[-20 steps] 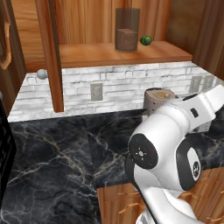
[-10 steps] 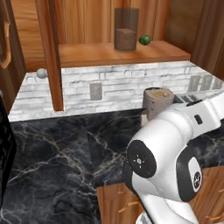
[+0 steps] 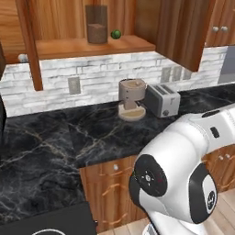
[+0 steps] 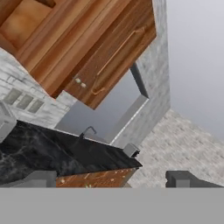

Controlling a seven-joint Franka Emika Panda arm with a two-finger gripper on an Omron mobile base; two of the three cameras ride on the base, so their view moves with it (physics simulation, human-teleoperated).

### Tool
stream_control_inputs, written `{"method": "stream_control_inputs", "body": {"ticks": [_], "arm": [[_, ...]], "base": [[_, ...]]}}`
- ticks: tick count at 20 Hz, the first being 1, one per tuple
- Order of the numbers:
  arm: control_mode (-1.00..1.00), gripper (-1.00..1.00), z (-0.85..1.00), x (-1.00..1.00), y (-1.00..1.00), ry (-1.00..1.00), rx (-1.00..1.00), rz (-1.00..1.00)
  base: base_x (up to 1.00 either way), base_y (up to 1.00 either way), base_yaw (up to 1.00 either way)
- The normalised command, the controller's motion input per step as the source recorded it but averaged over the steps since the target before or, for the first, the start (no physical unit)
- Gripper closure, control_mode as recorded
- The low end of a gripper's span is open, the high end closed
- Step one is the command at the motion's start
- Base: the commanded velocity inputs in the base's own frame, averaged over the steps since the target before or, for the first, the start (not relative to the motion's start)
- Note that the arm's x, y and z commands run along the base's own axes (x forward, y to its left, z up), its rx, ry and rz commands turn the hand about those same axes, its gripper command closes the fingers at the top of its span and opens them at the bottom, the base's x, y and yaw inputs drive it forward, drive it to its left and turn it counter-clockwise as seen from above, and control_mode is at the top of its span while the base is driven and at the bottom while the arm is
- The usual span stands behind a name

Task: Pick the jar and jar from the dining table and place them in the open cabinet. Close the cabinet after placing the objects.

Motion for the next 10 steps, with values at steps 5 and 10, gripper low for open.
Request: {"method": "stream_control_inputs", "body": {"ticks": [5, 10], "arm": [[1.0, -1.0, 0.0, 0.0, 0.0, 0.0, 0.0, 0.0], [1.0, -1.0, 0.0, 0.0, 0.0, 0.0, 0.0, 0.0]], "base": [[-0.09, -0.53, -0.39], [0.0, -0.42, -0.47]]}}
